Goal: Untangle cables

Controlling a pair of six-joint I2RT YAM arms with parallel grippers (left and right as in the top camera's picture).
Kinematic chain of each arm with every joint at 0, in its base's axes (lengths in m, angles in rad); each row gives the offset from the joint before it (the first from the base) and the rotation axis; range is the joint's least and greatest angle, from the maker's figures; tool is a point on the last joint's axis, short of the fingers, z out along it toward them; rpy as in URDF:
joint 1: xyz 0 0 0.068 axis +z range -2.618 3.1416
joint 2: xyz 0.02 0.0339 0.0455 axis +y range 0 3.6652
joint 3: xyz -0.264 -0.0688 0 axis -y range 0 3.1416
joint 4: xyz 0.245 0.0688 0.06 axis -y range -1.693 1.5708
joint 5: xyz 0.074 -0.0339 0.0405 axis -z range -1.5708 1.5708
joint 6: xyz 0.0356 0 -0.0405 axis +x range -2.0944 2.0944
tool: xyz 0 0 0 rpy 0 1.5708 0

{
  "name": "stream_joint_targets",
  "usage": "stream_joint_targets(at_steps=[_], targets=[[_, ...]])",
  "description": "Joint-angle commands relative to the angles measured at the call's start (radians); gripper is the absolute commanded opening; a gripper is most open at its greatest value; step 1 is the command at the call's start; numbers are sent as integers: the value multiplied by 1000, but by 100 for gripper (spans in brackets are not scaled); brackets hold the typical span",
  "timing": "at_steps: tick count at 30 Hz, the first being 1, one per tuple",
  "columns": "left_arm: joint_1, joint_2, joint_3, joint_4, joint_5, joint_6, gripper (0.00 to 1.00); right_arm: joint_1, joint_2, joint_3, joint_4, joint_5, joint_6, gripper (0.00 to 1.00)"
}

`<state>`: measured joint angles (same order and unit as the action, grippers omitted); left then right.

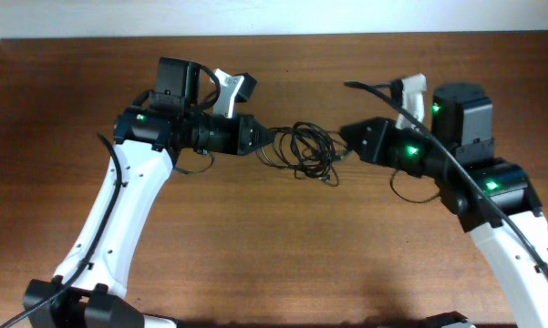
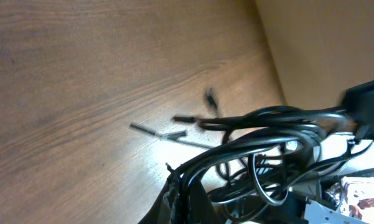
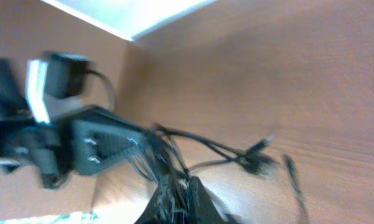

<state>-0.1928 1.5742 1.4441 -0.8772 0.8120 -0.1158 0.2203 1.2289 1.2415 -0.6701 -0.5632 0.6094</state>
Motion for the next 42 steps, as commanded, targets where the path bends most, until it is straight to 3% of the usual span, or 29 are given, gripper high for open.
stream_joint_targets(at_steps=[1, 4, 7, 8, 9, 12, 14, 20, 23, 27, 30, 36, 42], targets=[[43, 7, -2, 26, -158, 32, 0, -65, -42, 14, -117, 195, -10, 4], [45, 7, -2, 42, -158, 65, 0, -72, -13, 14, -221, 299, -11, 4], [43, 7, -2, 42, -141, 64, 0, -70, 9, 14, -204, 223, -97, 4], [40, 7, -2, 42, -119, 64, 0, -70, 10, 14, -182, 173, -131, 11], [37, 8, -2, 42, -96, 64, 0, -70, 10, 14, -147, 122, -156, 26], [19, 7, -2, 43, -64, 48, 0, -70, 10, 15, -79, 33, -161, 56], [5, 7, -2, 48, -63, 40, 0, -68, 10, 14, -66, 16, -160, 61], [-1, 7, -2, 133, 40, -16, 0, 44, 87, 14, -49, 17, -160, 60], [-1, 7, -2, 147, 57, -93, 0, 102, 151, 14, 38, 17, -161, 58], [-1, 7, -2, 147, 64, -167, 0, 176, 214, 14, 201, 16, -170, 42], [2, 7, -2, 152, 84, -187, 0, 230, 248, 14, 243, 27, -288, 34], [79, 7, -2, 163, 279, -211, 0, 245, 330, 14, 254, 43, -393, 20], [107, 7, -2, 162, 322, -213, 0, 250, 342, 14, 373, -45, -392, 16]])
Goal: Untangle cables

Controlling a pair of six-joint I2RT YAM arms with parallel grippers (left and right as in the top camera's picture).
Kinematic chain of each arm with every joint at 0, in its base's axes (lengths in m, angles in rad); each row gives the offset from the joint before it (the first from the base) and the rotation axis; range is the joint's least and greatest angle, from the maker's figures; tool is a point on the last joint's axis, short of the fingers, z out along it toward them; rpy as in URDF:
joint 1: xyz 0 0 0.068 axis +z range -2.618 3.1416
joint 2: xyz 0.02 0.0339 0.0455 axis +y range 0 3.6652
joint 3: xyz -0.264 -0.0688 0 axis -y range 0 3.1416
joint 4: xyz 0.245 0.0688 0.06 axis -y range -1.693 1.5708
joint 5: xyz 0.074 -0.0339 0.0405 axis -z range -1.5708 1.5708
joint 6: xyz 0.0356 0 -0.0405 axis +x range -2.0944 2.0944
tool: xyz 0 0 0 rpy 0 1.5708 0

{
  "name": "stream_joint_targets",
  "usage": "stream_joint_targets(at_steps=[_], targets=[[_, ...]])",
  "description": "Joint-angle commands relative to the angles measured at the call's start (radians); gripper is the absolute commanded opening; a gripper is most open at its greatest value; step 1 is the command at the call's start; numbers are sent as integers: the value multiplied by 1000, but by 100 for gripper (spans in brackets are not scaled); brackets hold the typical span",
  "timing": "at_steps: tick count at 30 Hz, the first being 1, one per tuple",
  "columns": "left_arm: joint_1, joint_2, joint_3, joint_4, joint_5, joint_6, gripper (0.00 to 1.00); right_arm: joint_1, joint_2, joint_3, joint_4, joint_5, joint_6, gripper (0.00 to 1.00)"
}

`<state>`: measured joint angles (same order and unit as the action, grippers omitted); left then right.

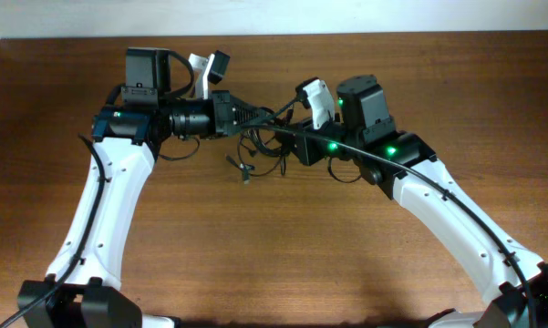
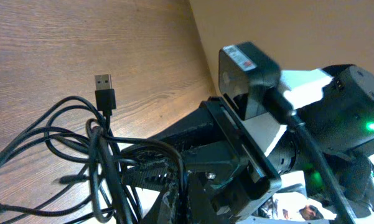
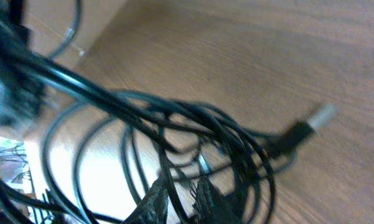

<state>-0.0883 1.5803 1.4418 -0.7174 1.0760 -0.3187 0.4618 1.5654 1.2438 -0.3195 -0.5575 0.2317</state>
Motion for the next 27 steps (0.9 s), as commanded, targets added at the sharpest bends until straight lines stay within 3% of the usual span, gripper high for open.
stream_joint_targets(at_steps=[1, 4, 7, 11, 17, 21, 27], targets=[[2, 1, 0, 3, 57, -10, 0, 19, 6, 12, 30, -48, -14, 16], [2, 2, 0, 3, 53, -10, 0, 36, 11, 12, 25, -29, -14, 4], [3, 2, 0, 2, -3, -2, 0, -10, -16, 14, 10, -4, 72, 4], [3, 2, 0, -6, -131, -2, 1, -127, -202, 19, -2, -9, 189, 4], [2, 2, 0, -48, -236, 32, 1, -299, -442, 19, -109, -114, 223, 4], [2, 2, 0, -56, -266, 52, 1, -321, -453, 19, -167, -146, 223, 4], [2, 2, 0, -139, -473, 95, 1, -472, -454, 53, -192, -175, 299, 4]])
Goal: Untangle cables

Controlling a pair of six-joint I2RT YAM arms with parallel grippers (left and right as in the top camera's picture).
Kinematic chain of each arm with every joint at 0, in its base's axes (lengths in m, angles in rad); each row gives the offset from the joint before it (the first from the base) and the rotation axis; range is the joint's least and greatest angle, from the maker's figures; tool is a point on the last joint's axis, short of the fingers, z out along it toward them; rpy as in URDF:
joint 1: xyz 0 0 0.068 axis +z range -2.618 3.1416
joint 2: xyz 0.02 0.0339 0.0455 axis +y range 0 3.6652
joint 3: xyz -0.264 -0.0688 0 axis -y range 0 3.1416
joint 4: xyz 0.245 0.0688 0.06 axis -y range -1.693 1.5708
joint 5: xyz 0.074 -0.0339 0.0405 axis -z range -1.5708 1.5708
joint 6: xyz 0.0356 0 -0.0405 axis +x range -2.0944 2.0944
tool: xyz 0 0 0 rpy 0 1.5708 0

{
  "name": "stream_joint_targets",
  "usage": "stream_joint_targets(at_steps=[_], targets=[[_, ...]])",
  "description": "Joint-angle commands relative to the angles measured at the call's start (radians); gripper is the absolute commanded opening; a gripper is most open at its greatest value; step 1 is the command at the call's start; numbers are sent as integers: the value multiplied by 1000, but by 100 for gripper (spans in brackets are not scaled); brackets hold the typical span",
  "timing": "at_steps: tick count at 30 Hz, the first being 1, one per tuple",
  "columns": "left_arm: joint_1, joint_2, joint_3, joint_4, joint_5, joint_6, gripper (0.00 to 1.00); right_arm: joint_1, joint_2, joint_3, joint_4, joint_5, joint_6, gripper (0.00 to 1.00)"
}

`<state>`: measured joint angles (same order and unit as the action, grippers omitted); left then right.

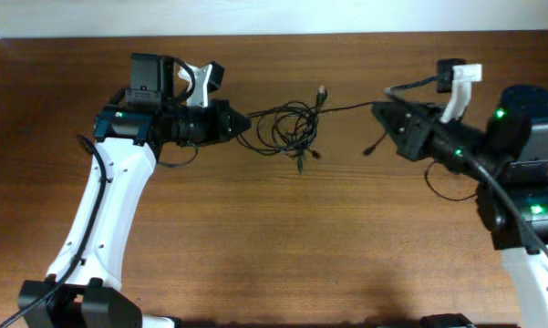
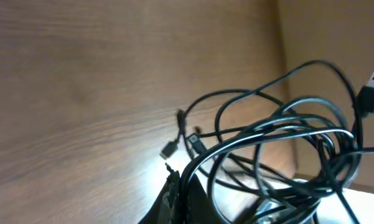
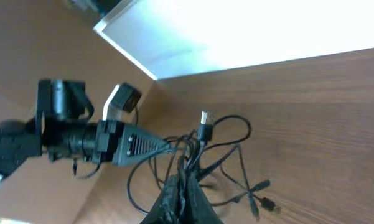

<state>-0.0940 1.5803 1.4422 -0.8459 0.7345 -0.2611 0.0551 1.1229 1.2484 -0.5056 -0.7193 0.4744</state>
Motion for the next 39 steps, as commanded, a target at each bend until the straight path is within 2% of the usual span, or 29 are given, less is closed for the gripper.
stream_joint_targets(at_steps=[1, 6, 9, 12, 18, 22, 24, 27, 28, 29, 30, 31, 32, 38, 39], targets=[[8, 2, 0, -9, -133, 54, 2, -83, -11, 48, -10, -14, 59, 4], [8, 2, 0, -60, -336, 76, 4, -274, -15, 48, -63, -13, 134, 4], [8, 5, 0, -64, -364, 77, 5, -383, -15, 48, -107, -10, 133, 4], [8, 9, -1, -66, -456, 77, 6, -530, -15, 48, -146, -10, 132, 4], [8, 9, -1, -70, -584, 76, 11, -806, -15, 48, -264, -1, 26, 4], [8, 9, -1, -73, -630, 76, 13, -935, 4, 48, -346, 100, -32, 4], [6, 9, -1, -73, -603, 76, 11, -929, 21, 48, -375, 81, -62, 4], [-5, 9, -1, -72, -484, 77, 8, -844, 29, 48, -381, 42, -133, 4], [-13, 9, -1, -72, -460, 89, 10, -803, 29, 48, -382, 42, -150, 9], [-49, 9, -1, -72, -423, 136, 15, -746, 29, 48, -381, 43, -157, 23], [-65, 10, -2, -73, -423, 145, 17, -730, 29, 48, -381, 47, -157, 29], [-98, 14, -2, -73, -424, 159, 21, -692, 29, 48, -381, 53, -157, 41], [-149, 27, -2, -72, -425, 159, 24, -666, 30, 48, -381, 58, -157, 47], [-323, 201, -2, -54, -539, 158, 22, -630, 34, 48, -399, 77, -157, 50], [-350, 257, -2, -40, -596, 152, 33, -630, 39, 48, -409, 77, -161, 51]])
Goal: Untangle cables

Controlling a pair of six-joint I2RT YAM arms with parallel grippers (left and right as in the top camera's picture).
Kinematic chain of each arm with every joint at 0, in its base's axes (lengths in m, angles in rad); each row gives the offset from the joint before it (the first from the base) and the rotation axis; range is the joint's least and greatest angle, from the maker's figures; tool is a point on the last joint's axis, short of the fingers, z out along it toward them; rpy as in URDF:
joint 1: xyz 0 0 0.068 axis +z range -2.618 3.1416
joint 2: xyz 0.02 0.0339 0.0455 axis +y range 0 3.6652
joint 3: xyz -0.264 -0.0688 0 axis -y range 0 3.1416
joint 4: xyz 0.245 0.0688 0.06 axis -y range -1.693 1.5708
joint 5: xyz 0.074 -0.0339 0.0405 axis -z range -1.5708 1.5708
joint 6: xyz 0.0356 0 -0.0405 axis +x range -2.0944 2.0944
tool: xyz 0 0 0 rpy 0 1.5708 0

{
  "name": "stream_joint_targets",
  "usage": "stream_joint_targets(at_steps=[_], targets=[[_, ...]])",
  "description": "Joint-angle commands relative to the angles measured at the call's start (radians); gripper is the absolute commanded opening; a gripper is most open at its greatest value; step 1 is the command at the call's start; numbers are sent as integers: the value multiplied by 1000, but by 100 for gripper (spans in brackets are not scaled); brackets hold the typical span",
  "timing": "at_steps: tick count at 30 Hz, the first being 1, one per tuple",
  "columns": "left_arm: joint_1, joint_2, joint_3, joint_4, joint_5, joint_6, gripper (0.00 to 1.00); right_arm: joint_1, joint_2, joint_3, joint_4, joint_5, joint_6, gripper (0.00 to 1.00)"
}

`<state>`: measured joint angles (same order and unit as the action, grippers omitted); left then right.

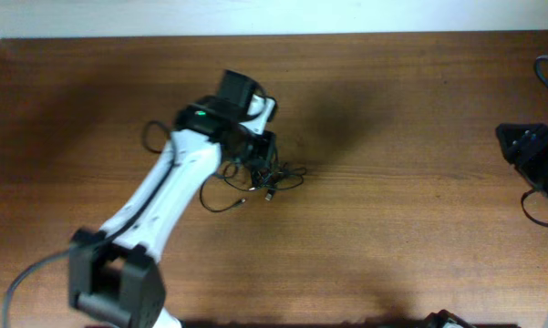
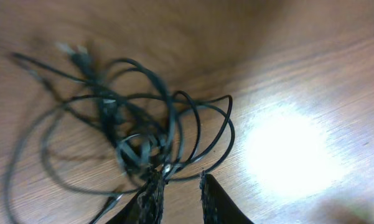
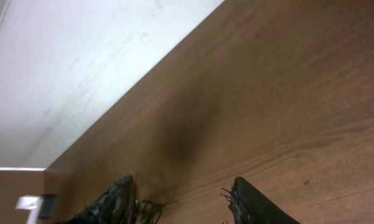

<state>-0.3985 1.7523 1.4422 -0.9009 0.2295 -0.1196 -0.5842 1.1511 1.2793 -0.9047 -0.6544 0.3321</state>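
The tangle of thin black cables [image 1: 272, 176] lies in a loose heap on the wooden table [image 1: 392, 237], plug ends sticking out at its lower left. My left gripper [image 1: 262, 157] hangs right over the heap. In the left wrist view the cables [image 2: 130, 127] spread just ahead of the left gripper [image 2: 179, 185], which is open, a strand lying against the left fingertip [image 2: 154, 185]. My right gripper [image 1: 504, 136] is at the far right edge, well away from the heap. In its own view the right gripper [image 3: 183, 190] is wide open and empty.
A single cable loop [image 1: 221, 202] trails from the heap toward the lower left, under the left arm [image 1: 164, 210]. The white wall [image 3: 81, 56] runs along the table's far edge.
Both grippers were shut on the cables, stretched between them above the table. Now both are open, the tangle lies on the table under the left gripper, and the right arm is at the far right.
Both grippers first held the tangle close together at mid-table. Then they were nearly touching with the bundle slack between them. After that they stood far apart, one strand stretched toward the right. Now the cables lie released in a heap beneath the left gripper.
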Motion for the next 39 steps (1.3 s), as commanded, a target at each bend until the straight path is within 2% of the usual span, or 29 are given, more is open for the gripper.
stream_joint_targets(at_steps=[1, 3, 5, 6, 7, 8, 9, 10, 12, 14, 17, 22, 25, 28, 33, 38, 39], targets=[[-55, 118, -2, 23, -117, 1, 40, 9, 15, 17, -17, 12, -27, 51], [-64, 184, -2, 34, -115, 1, 48, 9, 24, 17, -32, 12, -41, 51], [-64, 241, -2, 32, -114, 1, 50, 9, 37, 17, -37, 12, -41, 51], [-64, 264, -2, 32, -105, 1, 45, 9, 40, 17, -39, 12, -41, 51], [-64, 274, -2, 32, -95, 1, 38, 9, 42, 17, -39, 12, -41, 51], [-64, 275, -2, 32, -92, 0, 24, 9, 44, 17, -40, 11, -41, 51], [-64, 271, 3, 32, -92, 0, 5, 9, 45, 17, -41, 11, -40, 51], [-64, 261, 29, 18, -92, 0, 0, 11, 47, 16, -44, 11, -41, 51], [-64, 235, 114, -43, -68, 1, 0, 32, 47, 16, -49, 11, -41, 51], [-59, 183, 281, -148, 15, 2, 0, 81, 47, 16, -49, 11, -41, 51], [-57, 111, 510, -250, 142, 2, 0, 222, 47, 16, -47, 11, -41, 51], [-12, 97, 559, -264, 378, -51, 0, 480, 47, 16, 66, -76, -31, 51], [61, 97, 559, -215, 645, -51, 0, 646, 57, 16, 154, -67, 51, 51], [103, 97, 559, -187, 771, -69, 0, 753, 90, 16, 214, -40, 105, 51], [114, 97, 559, -148, 777, -251, 0, 890, 196, 16, 408, -26, 181, 50], [115, 97, 559, -147, 774, -340, 2, 967, 280, 16, 513, 21, 182, 49], [115, 97, 559, -148, 774, -340, 3, 972, 295, 16, 517, 27, 182, 46]])
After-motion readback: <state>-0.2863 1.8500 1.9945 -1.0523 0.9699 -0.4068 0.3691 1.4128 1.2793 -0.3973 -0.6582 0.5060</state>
